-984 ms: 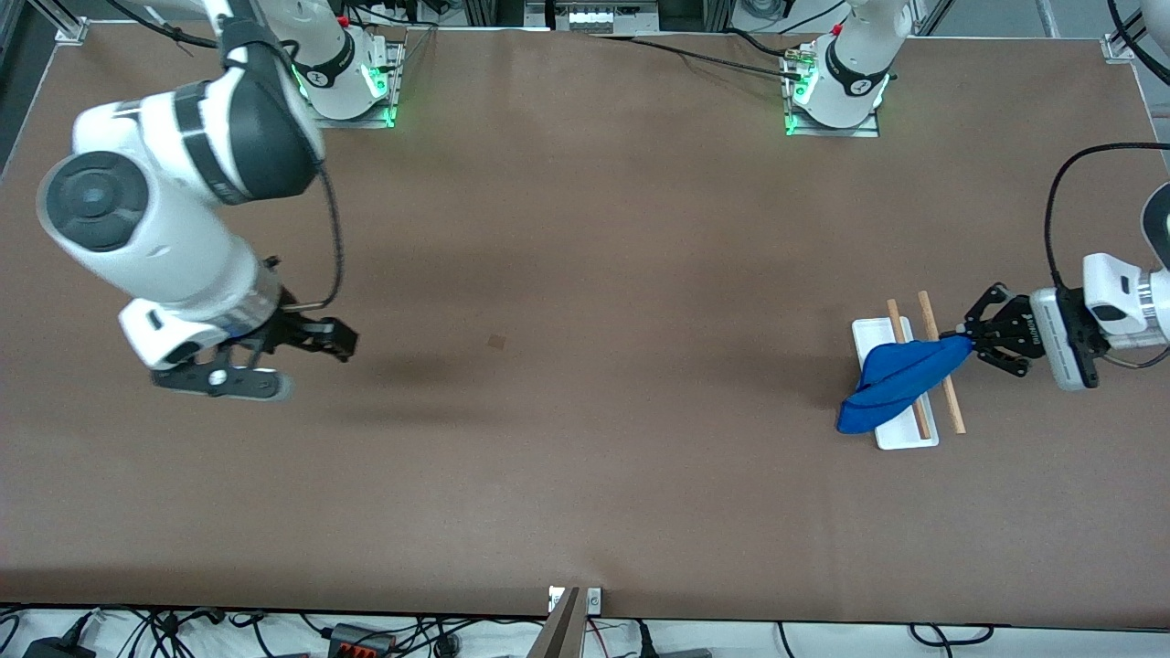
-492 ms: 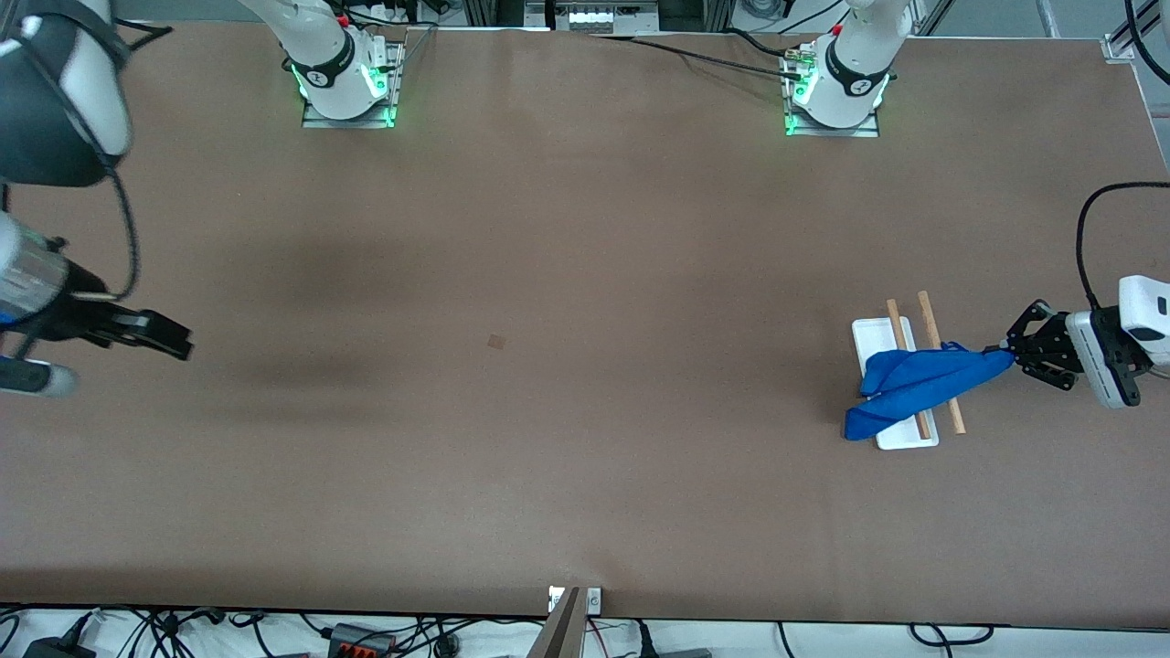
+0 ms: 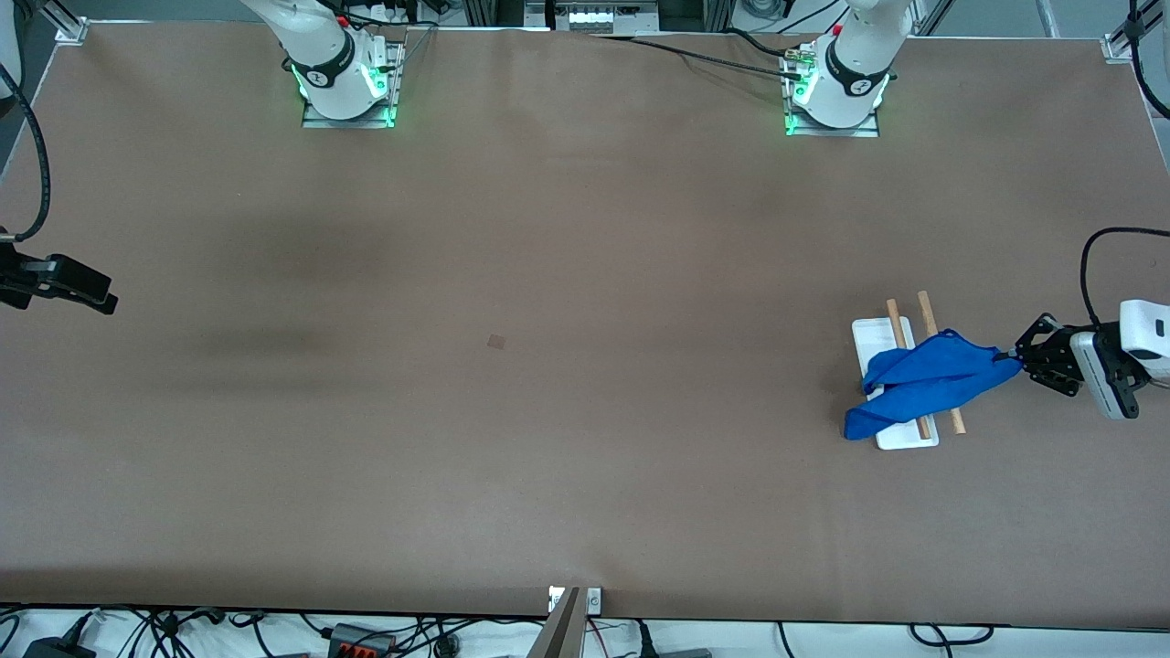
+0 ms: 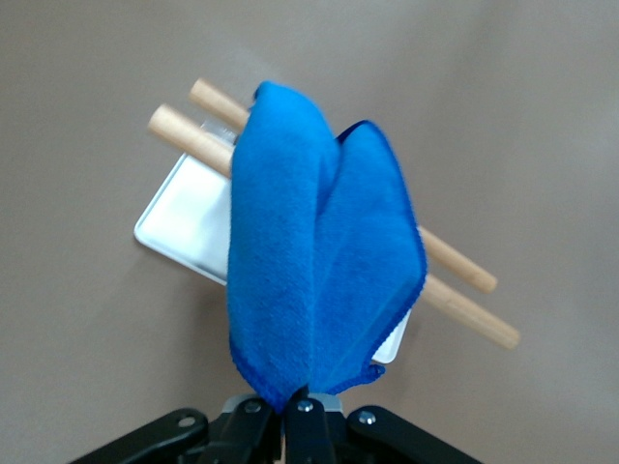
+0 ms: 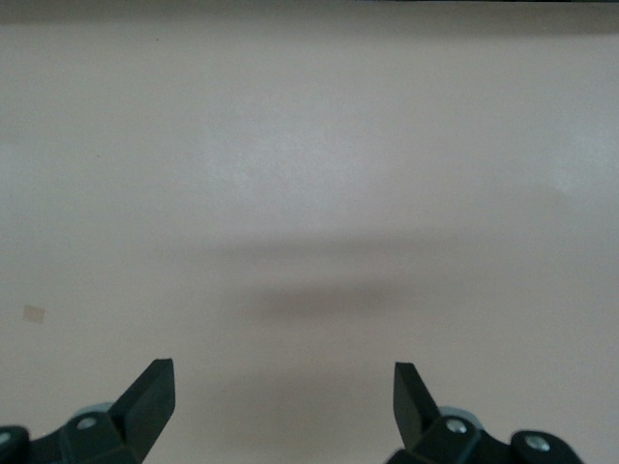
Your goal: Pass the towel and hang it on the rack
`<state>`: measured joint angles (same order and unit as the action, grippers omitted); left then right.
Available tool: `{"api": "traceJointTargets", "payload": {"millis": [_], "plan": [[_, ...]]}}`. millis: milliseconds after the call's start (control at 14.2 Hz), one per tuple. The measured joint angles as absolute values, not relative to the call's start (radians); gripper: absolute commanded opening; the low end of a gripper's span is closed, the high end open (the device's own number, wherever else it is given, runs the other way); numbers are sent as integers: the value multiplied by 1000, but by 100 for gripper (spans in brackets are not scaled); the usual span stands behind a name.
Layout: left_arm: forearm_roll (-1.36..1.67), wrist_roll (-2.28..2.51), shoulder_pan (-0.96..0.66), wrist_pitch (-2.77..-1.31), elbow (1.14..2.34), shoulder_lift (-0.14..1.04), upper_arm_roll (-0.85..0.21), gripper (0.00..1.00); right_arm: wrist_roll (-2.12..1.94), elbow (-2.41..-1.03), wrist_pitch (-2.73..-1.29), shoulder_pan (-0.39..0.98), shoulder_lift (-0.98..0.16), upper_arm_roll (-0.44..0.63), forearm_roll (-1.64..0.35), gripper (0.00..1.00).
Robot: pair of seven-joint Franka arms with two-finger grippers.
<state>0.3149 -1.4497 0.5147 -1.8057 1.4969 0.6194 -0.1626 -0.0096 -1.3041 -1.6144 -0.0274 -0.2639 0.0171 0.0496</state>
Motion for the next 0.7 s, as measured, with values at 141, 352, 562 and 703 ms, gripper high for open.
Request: {"api": "traceJointTargets", "payload": {"millis": [141, 352, 562, 703], "plan": [[315, -1450, 519, -1810, 1493, 635, -156, 1, -11, -1330, -1616, -28, -250, 18, 50, 100], [315, -1450, 533, -1813, 1492, 657, -153, 1, -15, -1487, -1691, -28, -154, 18, 50, 100], [315, -1450, 536, -1828, 1491, 669, -153, 9, -17, -1646, -1742, -28, -40, 18, 50, 100], [315, -1449, 536, -1832, 1491, 675, -153, 48, -18, -1680, -1749, -28, -12, 18, 50, 100]]}}
